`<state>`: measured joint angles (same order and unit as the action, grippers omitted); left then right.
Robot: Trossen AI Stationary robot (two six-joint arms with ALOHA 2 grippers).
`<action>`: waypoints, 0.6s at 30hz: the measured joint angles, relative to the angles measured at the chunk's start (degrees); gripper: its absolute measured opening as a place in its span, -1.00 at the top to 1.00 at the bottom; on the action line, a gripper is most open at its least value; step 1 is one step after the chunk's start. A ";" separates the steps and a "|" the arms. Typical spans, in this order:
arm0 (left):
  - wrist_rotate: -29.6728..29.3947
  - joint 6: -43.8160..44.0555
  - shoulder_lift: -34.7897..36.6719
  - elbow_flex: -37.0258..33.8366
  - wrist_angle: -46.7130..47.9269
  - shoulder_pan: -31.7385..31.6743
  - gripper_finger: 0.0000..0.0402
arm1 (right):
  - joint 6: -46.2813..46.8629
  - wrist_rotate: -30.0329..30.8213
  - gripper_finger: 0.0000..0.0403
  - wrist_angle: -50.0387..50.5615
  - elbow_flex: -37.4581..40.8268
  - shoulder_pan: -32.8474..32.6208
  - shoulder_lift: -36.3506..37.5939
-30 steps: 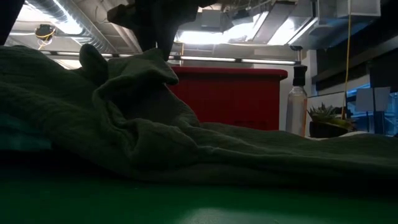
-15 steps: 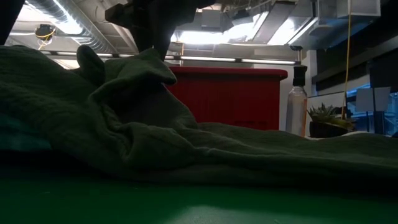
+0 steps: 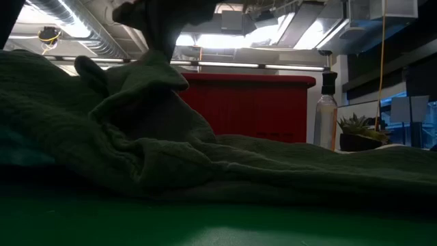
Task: Fold Laundry from Bin
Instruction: Fold the green polo shirt from the red laundry bin
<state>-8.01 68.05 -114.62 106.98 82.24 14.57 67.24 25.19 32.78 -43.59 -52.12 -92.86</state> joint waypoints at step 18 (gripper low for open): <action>3.32 15.04 1.33 0.00 7.72 11.59 1.00 | 1.68 -0.25 0.02 0.05 0.02 0.02 -0.02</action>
<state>-4.70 83.09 -113.30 106.98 89.97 26.16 68.93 24.94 32.82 -43.57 -52.10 -92.88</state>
